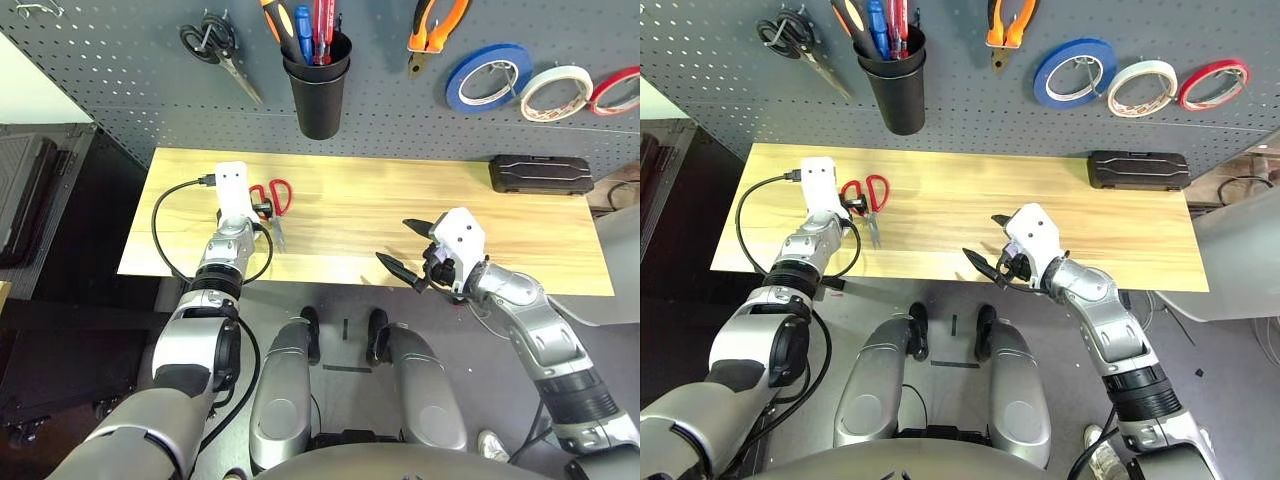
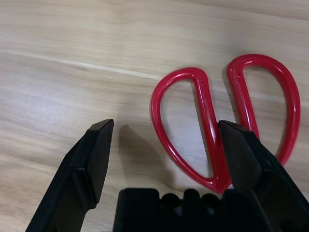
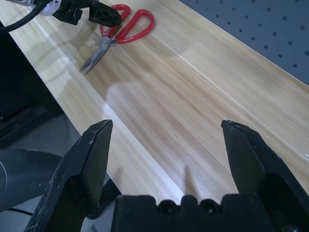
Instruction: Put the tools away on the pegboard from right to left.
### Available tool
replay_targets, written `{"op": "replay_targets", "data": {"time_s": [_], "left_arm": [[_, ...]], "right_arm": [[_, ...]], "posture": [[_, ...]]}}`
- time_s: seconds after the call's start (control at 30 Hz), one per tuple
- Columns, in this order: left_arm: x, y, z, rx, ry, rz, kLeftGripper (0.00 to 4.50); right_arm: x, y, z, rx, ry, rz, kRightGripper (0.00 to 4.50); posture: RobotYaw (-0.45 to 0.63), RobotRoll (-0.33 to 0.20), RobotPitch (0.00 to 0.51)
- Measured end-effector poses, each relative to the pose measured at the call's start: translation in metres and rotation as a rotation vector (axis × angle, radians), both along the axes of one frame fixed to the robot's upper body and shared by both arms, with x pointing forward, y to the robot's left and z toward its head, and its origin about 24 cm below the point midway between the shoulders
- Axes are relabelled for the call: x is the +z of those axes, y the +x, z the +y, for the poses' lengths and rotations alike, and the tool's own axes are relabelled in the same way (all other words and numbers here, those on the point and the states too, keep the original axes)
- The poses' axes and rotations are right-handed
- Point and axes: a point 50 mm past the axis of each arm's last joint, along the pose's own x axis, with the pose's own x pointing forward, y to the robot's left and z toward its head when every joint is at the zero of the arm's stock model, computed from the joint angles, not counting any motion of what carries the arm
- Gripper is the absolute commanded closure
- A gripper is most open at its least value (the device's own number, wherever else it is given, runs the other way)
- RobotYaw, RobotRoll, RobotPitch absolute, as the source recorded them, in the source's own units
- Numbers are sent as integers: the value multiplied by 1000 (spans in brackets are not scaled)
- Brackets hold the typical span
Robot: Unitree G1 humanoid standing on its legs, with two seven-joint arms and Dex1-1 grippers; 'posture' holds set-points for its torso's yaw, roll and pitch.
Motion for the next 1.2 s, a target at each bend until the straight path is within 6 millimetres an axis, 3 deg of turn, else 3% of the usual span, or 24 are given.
{"op": "replay_targets", "data": {"time_s": [0.7,1.03,1.2], "left_arm": [[4,-1,15,126,-87,-42,55],[21,1,22,173,-125,-134,55],[4,-9,28,213,-107,-61,55]], "right_arm": [[2,1,-3,-3,-19,-7,0],[2,1,-4,-3,-26,-10,0],[3,2,-4,-3,-27,-14,0]], "posture": [[-17,0,372],[-9,0,375],[-9,0,374]]}}
